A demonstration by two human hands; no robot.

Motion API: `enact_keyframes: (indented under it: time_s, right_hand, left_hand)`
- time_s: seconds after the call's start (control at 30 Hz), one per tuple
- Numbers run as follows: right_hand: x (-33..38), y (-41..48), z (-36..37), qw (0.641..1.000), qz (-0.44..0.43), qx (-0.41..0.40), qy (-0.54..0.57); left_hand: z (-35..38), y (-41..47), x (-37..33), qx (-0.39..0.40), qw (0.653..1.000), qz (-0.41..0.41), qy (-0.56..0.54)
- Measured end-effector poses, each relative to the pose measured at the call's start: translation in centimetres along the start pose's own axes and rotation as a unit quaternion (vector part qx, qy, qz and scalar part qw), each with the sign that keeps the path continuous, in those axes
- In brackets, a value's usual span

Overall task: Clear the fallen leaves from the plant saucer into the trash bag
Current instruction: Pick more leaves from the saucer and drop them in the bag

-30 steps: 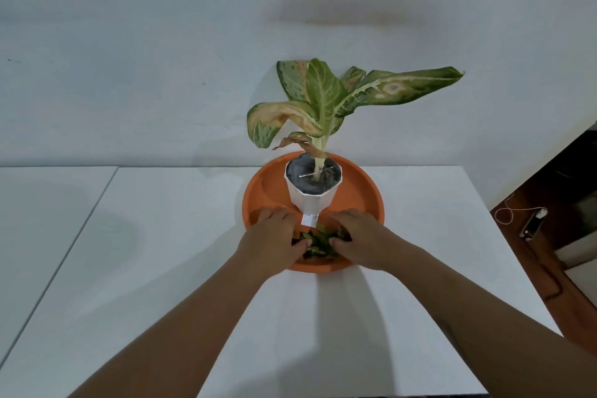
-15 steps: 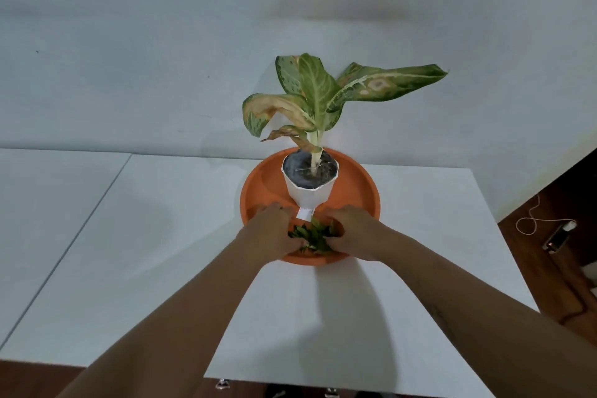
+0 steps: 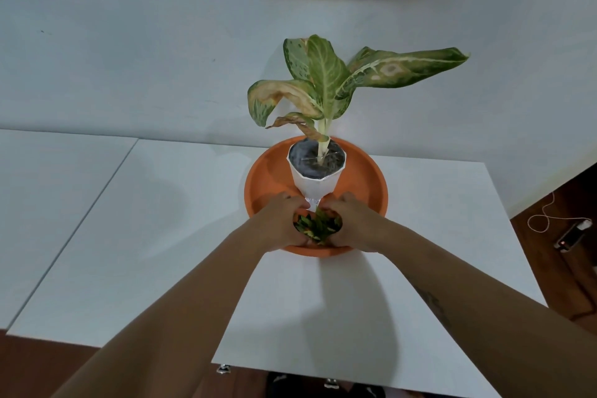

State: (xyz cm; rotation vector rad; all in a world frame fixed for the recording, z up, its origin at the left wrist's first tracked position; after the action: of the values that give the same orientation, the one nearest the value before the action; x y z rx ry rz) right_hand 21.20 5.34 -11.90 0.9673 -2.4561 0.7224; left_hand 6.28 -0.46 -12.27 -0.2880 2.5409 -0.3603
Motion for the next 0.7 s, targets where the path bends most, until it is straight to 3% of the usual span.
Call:
enact_keyframes:
  time_s: [0.13, 0.3, 0.47, 0.57, 0.7]
  right_hand:
    - [-0.5, -0.5, -0.9, 0.999, -0.012, -0.021, 0.029]
    - [-0.5, -0.4, -0.8, 1.0, 0.002, -0.006, -0.001]
    - [0.8, -0.3, -0.2, 0.997, -0.006, -0.009, 0.082]
    - [0.3, -0.3, -0.9, 0.994, 0.006, -0.042, 0.105]
    - [0.8, -0.3, -0.3, 0.995, -0.007, -0.012, 0.1]
  left_hand:
    - [-1.1, -0.3, 0.2, -0.001, 0.999, 0.009, -0.034]
    - [-1.5, -0.4, 0.6, 0.022, 1.0, -0.009, 0.013]
    - [-0.7, -0.1, -0.3, 0.048, 0.998, 0.013, -0.049]
    - [-1.4, 0.1, 0.4, 0.029, 0.999, 0.011, -0.026]
    - [-1.6, 0.0, 0.5, 0.052, 0.999, 0.012, -0.007]
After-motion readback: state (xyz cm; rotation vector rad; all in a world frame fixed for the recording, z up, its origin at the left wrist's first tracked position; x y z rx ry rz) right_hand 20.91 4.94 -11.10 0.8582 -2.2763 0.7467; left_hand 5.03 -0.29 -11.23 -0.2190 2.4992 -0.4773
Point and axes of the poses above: each hand's wrist, its own y-axis towards the middle knuckle, its own z-axis out of the palm, x = y × z, the point moved 4 cm from there along y, towards the middle knuckle, and after that the axes turned 6 degrees about -z, right-handed, at the moved point
